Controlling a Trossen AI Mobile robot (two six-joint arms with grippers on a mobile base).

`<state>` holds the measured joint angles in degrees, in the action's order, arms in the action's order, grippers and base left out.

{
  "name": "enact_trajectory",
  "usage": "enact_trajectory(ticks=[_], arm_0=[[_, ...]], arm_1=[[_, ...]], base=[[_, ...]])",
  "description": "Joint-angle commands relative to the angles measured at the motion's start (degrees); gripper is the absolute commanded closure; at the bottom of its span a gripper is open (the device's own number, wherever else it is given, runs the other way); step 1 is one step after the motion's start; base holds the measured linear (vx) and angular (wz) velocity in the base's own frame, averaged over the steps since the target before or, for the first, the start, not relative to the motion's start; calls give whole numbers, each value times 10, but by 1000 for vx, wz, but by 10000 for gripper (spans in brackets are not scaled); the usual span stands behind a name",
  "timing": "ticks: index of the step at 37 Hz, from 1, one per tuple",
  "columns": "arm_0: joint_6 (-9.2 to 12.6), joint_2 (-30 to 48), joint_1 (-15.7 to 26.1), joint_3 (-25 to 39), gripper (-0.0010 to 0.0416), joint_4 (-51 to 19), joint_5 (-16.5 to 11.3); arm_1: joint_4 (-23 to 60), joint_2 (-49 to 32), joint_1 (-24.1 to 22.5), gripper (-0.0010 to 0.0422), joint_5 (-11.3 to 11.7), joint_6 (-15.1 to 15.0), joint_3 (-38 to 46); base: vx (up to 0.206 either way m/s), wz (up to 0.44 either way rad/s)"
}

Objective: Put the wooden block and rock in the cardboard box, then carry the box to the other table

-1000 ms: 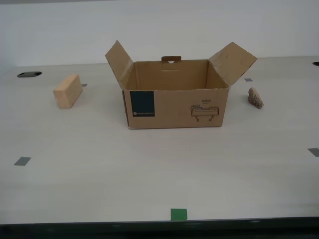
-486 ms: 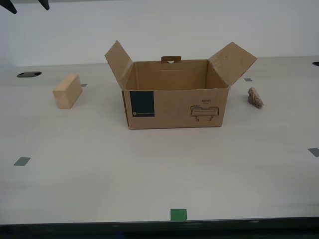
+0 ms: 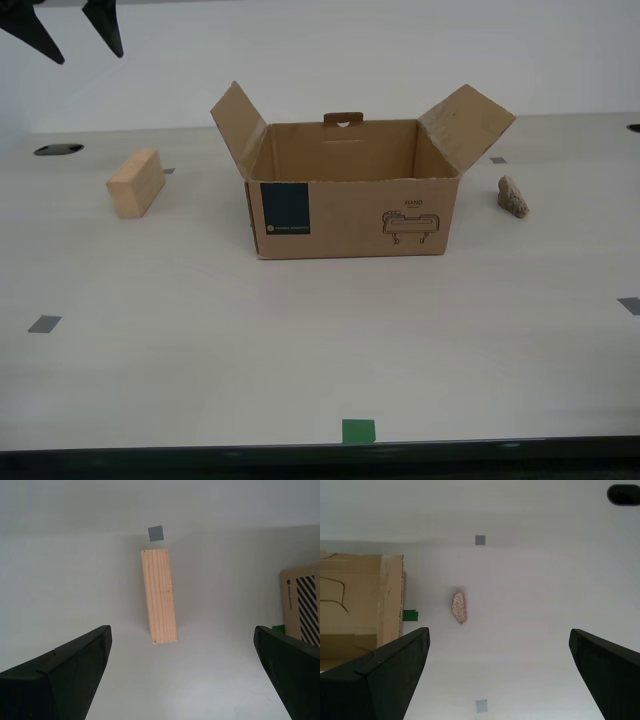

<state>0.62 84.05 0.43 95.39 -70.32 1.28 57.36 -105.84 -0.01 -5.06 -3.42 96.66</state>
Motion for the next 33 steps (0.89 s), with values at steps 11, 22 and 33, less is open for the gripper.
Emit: enact_trajectory(ticks=[11, 22, 33], arm_0=[[-8, 0, 0, -118, 17, 85, -22], [-17, 0, 0, -186, 16, 151, -41], [-18, 0, 0, -239, 16, 223, -78]], arm_1=[[-14, -49, 0, 23, -1, -11, 0], [-42, -55, 1, 23, 2, -12, -1], [-43, -55, 1, 23, 2, -12, -2]], base=[[0, 0], [0, 0], [0, 0]])
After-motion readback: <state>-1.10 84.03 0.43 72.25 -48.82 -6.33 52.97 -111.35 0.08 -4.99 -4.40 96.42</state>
